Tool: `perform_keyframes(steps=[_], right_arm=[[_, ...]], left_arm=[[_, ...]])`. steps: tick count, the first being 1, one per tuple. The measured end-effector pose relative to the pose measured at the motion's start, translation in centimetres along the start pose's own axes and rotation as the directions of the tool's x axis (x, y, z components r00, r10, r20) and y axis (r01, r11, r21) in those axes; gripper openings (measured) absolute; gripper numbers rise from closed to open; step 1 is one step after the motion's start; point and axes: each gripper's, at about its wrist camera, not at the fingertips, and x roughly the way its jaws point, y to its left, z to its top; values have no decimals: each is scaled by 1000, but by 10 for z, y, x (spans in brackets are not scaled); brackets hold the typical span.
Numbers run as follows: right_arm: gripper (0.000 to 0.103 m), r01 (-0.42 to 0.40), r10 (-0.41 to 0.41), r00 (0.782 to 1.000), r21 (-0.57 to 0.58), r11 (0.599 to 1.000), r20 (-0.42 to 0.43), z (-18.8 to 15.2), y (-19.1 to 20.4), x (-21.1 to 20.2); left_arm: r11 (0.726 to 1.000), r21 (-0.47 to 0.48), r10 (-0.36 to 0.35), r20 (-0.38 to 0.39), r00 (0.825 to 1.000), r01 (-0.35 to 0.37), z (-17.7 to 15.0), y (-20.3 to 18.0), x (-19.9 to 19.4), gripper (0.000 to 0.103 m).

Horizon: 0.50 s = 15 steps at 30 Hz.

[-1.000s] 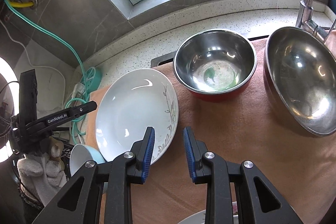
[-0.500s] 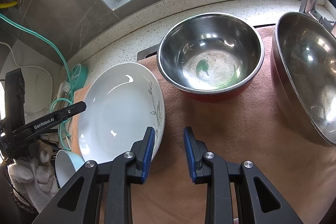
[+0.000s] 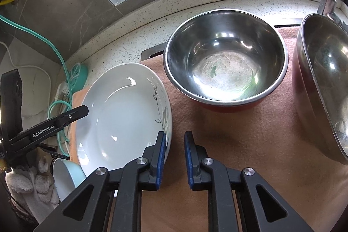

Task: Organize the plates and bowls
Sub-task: 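Close both grippers on the white leaf-pattern plate rim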

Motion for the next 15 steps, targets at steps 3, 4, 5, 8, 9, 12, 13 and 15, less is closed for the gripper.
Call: perform_keyframes(steps=[3, 4, 5, 8, 9, 12, 13, 15], right_arm=[[9, -6, 6, 1000, -11, 1000, -10, 0, 3, 2], [8, -8, 8, 1000, -15, 1000, -13, 0, 3, 3], [7, -9, 8, 1000, -18, 1000, -13, 0, 4, 3], [7, -2, 2, 1000, -28, 1000, -13, 0, 6, 4], [7, -1, 1, 1000, -30, 1000, -12, 0, 6, 4], [7, -1, 0, 1000, -30, 1000, -13, 0, 6, 4], [7, 1, -1, 1000, -32, 999, -14, -1, 6, 4], [7, 3, -4, 1000, -38, 999, -17, 0, 7, 5]], left_arm=[[1000, -3, -6, -2, 1000, 6, 0, 2, 0, 13], [1000, -1, -4, -2, 1000, 4, 0, 1, 0, 13], [1000, 3, 0, -2, 1000, 0, 0, 1, 0, 13], [1000, 4, 2, -3, 1000, -2, -1, 1, 0, 13], [1000, 4, 3, -2, 1000, -3, -1, 1, 0, 13], [1000, 5, 9, -4, 1000, -9, -1, 0, 1, 13], [1000, 4, 12, -4, 1000, -12, -1, -1, 2, 13], [1000, -4, 14, -2, 1000, -14, -1, -1, 3, 13]])
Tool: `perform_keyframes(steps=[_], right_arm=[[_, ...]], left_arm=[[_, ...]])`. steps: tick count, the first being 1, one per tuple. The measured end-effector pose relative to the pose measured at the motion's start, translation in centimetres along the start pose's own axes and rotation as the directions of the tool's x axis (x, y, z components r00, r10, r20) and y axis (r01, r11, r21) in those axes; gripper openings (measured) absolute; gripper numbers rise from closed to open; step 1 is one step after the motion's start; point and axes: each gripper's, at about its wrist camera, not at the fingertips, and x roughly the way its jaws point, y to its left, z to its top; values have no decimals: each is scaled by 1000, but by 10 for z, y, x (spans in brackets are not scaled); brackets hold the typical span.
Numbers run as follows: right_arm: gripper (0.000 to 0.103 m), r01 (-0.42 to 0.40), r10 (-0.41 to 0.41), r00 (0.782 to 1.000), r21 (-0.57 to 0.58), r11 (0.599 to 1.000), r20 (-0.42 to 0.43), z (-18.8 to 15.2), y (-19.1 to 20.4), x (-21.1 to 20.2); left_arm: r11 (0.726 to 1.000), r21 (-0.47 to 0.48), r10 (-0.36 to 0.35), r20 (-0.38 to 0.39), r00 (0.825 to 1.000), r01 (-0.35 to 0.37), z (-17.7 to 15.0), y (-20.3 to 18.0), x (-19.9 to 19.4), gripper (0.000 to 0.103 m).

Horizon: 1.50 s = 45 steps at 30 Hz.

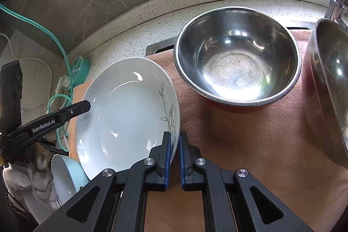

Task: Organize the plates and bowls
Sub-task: 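Close both grippers on the white leaf-pattern plate rim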

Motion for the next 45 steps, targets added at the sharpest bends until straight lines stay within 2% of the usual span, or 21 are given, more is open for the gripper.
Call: perform_keyframes(steps=[8, 17, 32, 35, 45], right_arm=[[6, -2, 2, 1000, 12, 1000, 2, -1, 1, -3], [6, 1, 0, 999, -9, 1000, 47, -3, 4, -20], [6, 1, -2, 999, 13, 1000, 38, -7, -4, -16], [6, 1, -1, 999, 12, 1000, 40, -6, -3, -16], [6, 10, -11, 999, 16, 1000, 44, -7, -2, -19]], left_arm=[[1000, -23, -4, 6, 1000, 4, -2, 1, -4, 13], [999, -32, -8, 25, 1000, 9, -3, 0, -16, 13], [1000, -7, 5, 1, 1000, -5, -8, -8, -9, 13], [1000, -15, 10, 1, 1000, -10, -6, -8, -8, 11], [998, -54, -28, -12, 1000, 27, -12, -2, -10, 9]])
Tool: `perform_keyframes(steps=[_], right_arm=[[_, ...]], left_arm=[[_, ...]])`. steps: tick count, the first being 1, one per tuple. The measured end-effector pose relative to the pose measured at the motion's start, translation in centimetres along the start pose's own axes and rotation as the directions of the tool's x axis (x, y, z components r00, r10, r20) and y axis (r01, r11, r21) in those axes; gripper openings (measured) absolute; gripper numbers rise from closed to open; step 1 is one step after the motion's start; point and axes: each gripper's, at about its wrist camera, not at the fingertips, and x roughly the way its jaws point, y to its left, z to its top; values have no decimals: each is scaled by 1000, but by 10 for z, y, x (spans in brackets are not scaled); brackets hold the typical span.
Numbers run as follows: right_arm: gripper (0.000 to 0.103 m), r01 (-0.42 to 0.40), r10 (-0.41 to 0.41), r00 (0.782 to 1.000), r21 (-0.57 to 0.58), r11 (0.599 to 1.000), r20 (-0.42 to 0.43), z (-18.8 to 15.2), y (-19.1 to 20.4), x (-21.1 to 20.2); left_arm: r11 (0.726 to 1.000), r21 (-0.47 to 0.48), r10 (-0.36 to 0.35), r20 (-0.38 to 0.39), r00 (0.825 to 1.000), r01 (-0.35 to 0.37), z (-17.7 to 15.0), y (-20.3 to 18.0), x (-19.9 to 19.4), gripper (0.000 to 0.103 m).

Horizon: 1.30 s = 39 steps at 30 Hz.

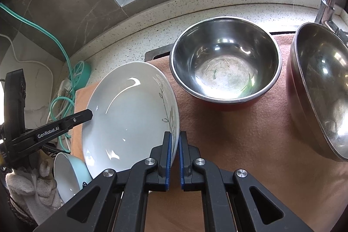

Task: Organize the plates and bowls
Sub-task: 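Close both grippers on the white leaf-pattern plate rim, then lift the white plate with both grippers and carry it toward the floral stack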

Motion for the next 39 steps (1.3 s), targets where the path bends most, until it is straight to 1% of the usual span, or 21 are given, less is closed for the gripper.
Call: perform_keyframes(steps=[3, 10, 17, 26, 31, 39], right_arm=[[6, 1, -1, 1000, 3, 1000, 2, 0, -1, -2], [6, -17, 17, 1000, 9, 1000, 24, 1, -3, -17], [6, -44, 43, 998, 13, 999, 42, -4, -9, -37], [6, -66, 66, 996, -1, 998, 64, -13, -13, -65], [6, -84, 85, 994, -14, 996, 74, -18, -14, -79], [6, -108, 111, 991, -40, 993, 79, -35, -22, -102]], left_arm=[[1000, -10, -8, -2, 1000, 8, -2, 0, -2, 9], [999, -18, -27, 44, 999, 28, -3, -6, -24, 9], [999, -20, -41, 66, 997, 42, -12, -14, -41, 9], [998, -29, -47, 94, 994, 50, -28, -28, -63, 9], [998, -30, -47, 122, 991, 51, -37, -37, -79, 9], [998, -47, -45, 152, 987, 52, -61, -48, -101, 9]])
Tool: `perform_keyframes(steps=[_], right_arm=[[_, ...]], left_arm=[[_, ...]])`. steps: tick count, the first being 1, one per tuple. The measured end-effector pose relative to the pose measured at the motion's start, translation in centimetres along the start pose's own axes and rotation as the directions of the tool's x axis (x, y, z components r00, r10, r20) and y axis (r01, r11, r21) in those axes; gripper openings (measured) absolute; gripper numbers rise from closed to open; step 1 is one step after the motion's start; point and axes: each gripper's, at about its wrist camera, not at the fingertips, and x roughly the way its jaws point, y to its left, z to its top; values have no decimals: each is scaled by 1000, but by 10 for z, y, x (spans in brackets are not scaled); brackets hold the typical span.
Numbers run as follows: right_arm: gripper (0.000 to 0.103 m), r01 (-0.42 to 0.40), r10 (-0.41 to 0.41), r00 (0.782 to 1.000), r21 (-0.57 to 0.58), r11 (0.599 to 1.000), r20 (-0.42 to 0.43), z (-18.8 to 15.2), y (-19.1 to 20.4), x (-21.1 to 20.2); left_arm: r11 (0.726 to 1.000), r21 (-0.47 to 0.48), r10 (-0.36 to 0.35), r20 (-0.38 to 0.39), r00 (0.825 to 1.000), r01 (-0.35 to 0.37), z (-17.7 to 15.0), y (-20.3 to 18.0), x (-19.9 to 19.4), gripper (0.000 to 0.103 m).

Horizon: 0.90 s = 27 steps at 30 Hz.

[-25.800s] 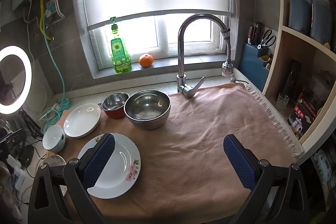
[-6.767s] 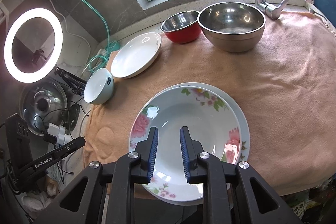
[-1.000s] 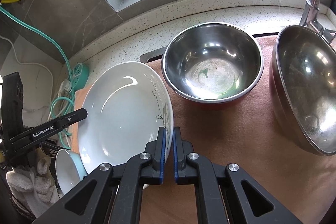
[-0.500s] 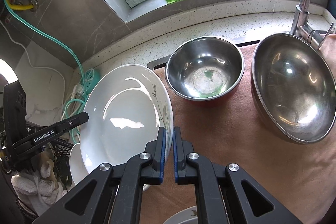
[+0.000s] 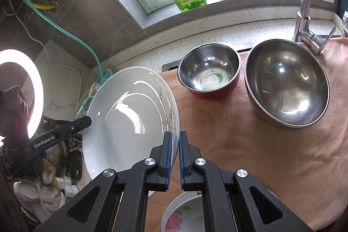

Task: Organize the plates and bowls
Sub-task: 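Lift the white plate with both grippers and carry it toward the floral stack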

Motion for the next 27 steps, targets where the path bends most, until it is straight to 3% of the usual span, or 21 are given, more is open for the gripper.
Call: perform_keyframes(steps=[27], right_arm=[[6, -11, 9, 999, -39, 999, -45, -59, -54, -46]], left_arm=[[996, -93, -7, -2, 1000, 7, -94, -52, -15, 9]])
